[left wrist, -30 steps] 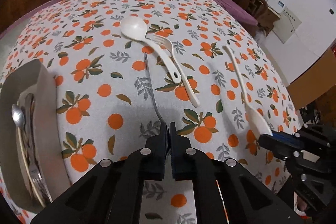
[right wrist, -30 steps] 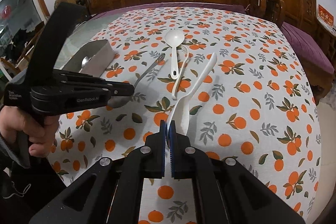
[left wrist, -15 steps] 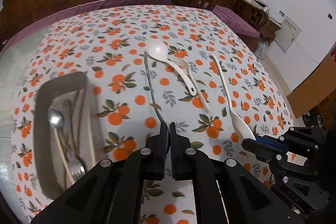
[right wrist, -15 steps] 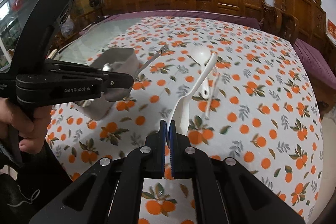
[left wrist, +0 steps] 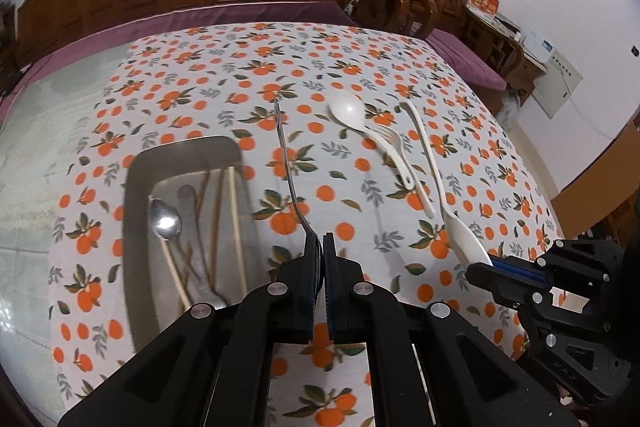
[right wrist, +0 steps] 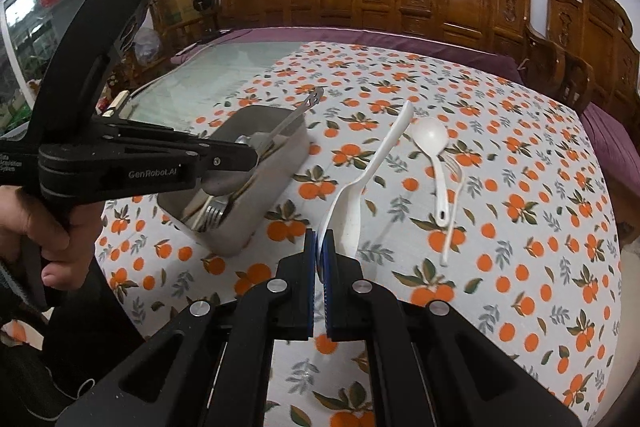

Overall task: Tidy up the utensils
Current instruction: 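Carry the metal spoon over the grey tray with the left tool while the right tool holds the white spoon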

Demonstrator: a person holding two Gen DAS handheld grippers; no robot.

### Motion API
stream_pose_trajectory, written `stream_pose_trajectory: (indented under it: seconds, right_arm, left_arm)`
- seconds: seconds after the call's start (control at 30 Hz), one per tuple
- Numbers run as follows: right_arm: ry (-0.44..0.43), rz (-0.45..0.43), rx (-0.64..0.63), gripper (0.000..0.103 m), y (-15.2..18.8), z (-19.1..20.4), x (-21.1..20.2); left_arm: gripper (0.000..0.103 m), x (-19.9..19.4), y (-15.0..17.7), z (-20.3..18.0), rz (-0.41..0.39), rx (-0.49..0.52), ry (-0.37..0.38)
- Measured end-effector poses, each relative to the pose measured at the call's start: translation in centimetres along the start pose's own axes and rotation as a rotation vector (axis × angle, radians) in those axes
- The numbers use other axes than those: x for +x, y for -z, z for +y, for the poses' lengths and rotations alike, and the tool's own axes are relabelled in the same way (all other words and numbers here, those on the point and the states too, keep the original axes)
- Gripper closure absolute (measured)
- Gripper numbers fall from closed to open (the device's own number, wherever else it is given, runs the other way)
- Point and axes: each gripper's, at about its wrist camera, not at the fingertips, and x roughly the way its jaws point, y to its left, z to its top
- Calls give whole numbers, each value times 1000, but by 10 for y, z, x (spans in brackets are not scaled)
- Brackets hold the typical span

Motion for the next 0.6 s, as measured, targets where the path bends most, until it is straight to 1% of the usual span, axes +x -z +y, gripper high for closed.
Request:
stream_pose_trajectory:
  seconds: [0.27,0.6]
  right_arm:
    - [-22,-2,-20,99,-9,21,9]
    - [-47,11,-52,99,-19,45,21]
  left_arm:
    - [100,0,10,38,19,-42,-37]
    - [100,20,26,76,89,-75,-57]
